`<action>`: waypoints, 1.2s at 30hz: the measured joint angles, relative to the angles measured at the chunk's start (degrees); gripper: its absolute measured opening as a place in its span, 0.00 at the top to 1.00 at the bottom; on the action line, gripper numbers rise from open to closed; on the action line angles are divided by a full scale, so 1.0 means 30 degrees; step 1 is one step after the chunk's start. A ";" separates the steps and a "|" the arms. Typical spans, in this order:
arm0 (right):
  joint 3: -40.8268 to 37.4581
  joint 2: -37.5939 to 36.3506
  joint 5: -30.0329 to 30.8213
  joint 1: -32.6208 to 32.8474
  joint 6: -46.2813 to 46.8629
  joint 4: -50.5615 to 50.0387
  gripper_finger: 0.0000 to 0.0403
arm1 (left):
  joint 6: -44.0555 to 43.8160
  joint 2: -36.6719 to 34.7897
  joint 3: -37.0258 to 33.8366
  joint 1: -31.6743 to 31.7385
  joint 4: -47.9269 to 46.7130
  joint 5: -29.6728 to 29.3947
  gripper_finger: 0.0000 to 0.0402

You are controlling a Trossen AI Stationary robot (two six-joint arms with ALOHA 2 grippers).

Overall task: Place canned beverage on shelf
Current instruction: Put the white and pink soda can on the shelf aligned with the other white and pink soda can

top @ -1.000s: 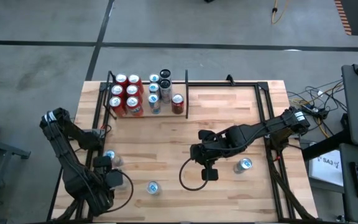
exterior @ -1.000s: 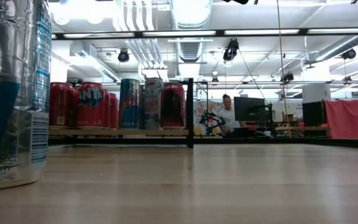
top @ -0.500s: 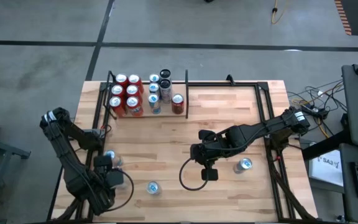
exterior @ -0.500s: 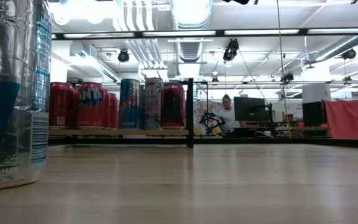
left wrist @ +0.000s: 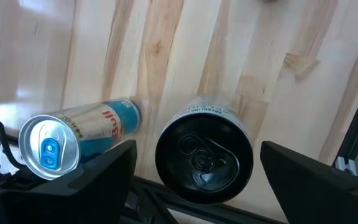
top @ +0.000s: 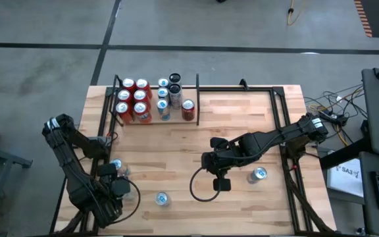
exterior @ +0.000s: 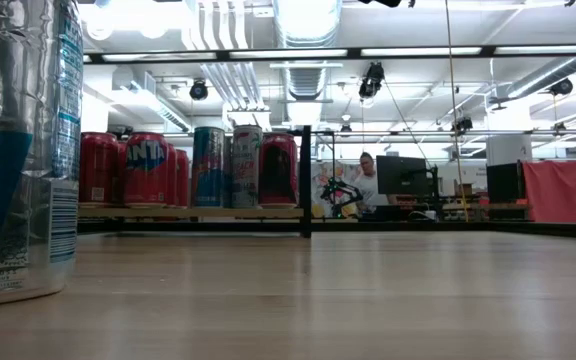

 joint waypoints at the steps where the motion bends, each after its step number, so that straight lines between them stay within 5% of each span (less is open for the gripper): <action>1: -0.0004 0.0000 0.0000 0.0000 0.0003 0.0000 0.97 | 0.0073 0.0000 0.0000 0.0000 0.0036 -0.0021 0.19; 28: -0.0004 0.0000 0.0000 0.0283 0.0107 0.0015 0.97 | 0.0372 0.0153 -0.2969 0.0000 0.3410 0.1059 0.19; 36: -0.0004 0.0000 0.0010 0.0433 0.0123 0.0093 0.97 | 0.1099 0.0169 -0.2949 0.0000 0.3366 0.1270 0.40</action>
